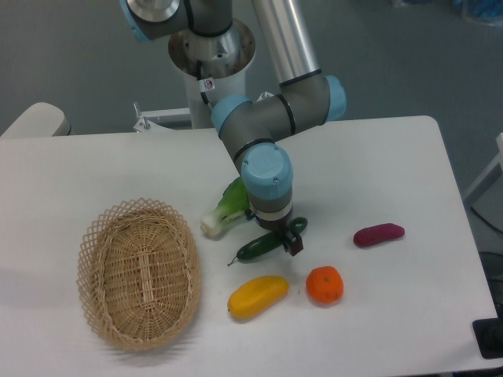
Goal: Pick up the cucumber from the table
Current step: 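Lower the gripper onto the cucumber and close on it, then lift the held cucumber and carry it toward the purple eggplant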
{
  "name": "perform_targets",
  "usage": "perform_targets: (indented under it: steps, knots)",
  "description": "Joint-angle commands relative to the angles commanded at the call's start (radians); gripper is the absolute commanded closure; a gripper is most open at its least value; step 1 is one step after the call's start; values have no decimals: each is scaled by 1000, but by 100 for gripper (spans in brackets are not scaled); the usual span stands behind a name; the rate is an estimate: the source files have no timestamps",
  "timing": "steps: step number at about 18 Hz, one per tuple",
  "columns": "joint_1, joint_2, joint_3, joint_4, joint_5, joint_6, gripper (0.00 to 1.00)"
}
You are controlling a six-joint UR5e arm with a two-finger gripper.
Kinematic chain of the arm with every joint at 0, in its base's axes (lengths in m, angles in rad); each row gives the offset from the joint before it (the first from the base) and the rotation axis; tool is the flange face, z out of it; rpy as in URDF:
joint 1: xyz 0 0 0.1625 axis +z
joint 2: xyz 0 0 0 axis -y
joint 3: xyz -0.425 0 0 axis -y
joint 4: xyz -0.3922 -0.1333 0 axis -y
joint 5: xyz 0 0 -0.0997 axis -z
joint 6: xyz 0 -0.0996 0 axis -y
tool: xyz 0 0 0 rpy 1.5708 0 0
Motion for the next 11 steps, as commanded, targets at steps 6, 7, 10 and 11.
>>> perform_targets:
  steps: [6, 7, 10, 11]
  knots:
    - [-11, -20, -15, 38, -8, -9, 0]
    - [-11, -24, -15, 40, -8, -8, 0]
    - [-11, -29, -14, 43, -8, -6, 0]
    - [-11, -31, -12, 45, -8, -3, 2]
